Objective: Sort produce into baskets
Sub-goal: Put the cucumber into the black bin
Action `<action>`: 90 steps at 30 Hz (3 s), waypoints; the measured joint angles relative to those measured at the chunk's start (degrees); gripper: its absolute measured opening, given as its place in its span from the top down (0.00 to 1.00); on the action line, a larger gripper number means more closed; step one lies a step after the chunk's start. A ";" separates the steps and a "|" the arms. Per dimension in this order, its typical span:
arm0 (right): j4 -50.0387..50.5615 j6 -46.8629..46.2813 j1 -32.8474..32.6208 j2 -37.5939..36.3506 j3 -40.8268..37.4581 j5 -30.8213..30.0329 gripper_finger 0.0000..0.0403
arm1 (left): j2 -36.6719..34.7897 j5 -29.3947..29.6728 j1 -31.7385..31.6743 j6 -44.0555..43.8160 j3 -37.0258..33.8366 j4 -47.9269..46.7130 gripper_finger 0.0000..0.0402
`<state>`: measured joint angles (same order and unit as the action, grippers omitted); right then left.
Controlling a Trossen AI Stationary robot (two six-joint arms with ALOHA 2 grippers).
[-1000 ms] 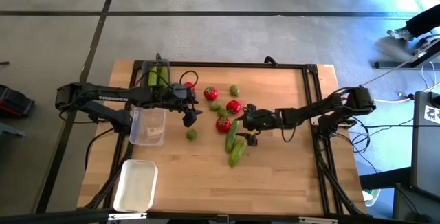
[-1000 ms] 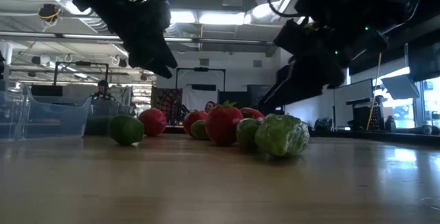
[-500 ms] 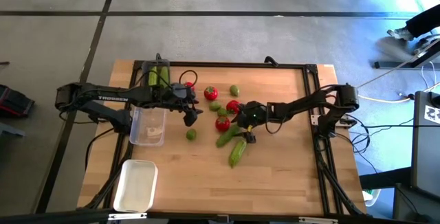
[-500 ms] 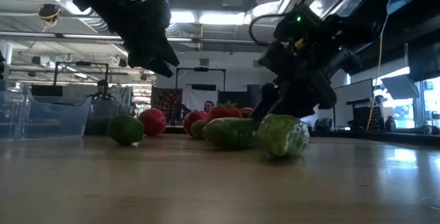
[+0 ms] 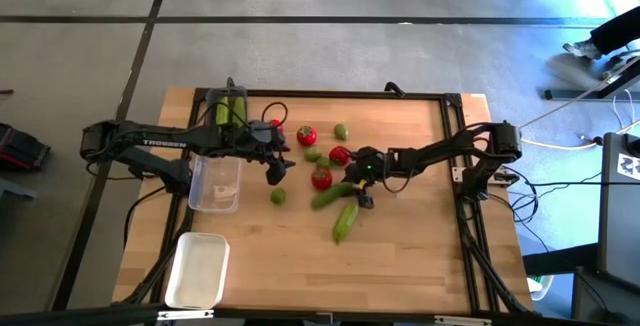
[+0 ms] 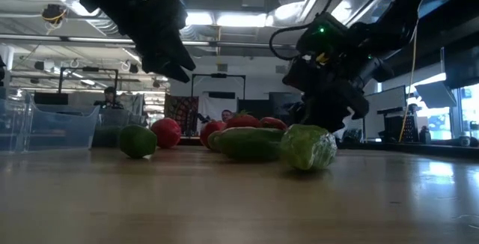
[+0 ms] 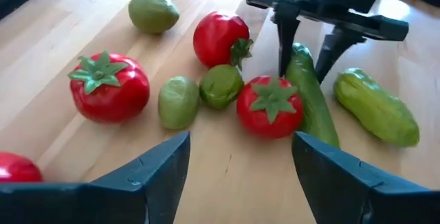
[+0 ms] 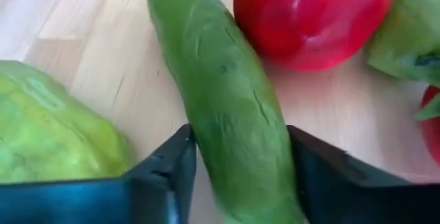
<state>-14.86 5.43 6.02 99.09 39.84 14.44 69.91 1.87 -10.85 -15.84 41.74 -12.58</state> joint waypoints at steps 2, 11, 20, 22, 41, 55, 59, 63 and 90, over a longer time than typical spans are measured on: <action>0.67 -0.92 0.00 -0.06 0.02 -0.53 0.67 | 0.08 -0.02 0.00 0.97 0.00 0.12 0.37; 6.74 -3.66 -0.04 -8.94 0.02 -1.84 0.78 | 0.44 -0.06 0.11 6.78 0.00 7.19 0.38; 8.20 -9.76 -0.04 -18.25 0.02 -7.40 0.73 | 0.44 -1.70 1.98 8.07 0.00 14.67 0.38; 7.26 -10.58 -0.04 -18.64 0.02 -8.41 0.73 | 0.65 -1.81 2.89 8.57 0.07 15.79 0.38; -10.27 -14.05 -0.92 -17.88 0.02 -11.20 0.72 | 0.75 2.38 7.50 12.22 0.04 22.62 0.38; -14.09 -14.20 -1.60 -16.68 -0.12 -11.70 0.72 | 0.66 1.57 7.50 11.98 0.04 24.29 0.65; -14.34 -14.44 -1.54 -16.68 -0.12 -11.91 0.66 | 0.66 1.71 7.48 12.63 0.04 24.43 0.65; -11.79 -14.50 -1.53 -17.16 0.04 -10.72 0.53 | 0.26 2.16 7.50 13.20 0.04 23.71 0.64; 43.32 -38.40 -1.49 -34.10 -5.01 -25.25 0.40 | -20.80 42.31 6.17 6.69 0.57 -6.96 0.61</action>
<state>28.47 -32.97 4.54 64.99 34.83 -10.81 49.11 44.18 -4.68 -9.16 42.30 -19.54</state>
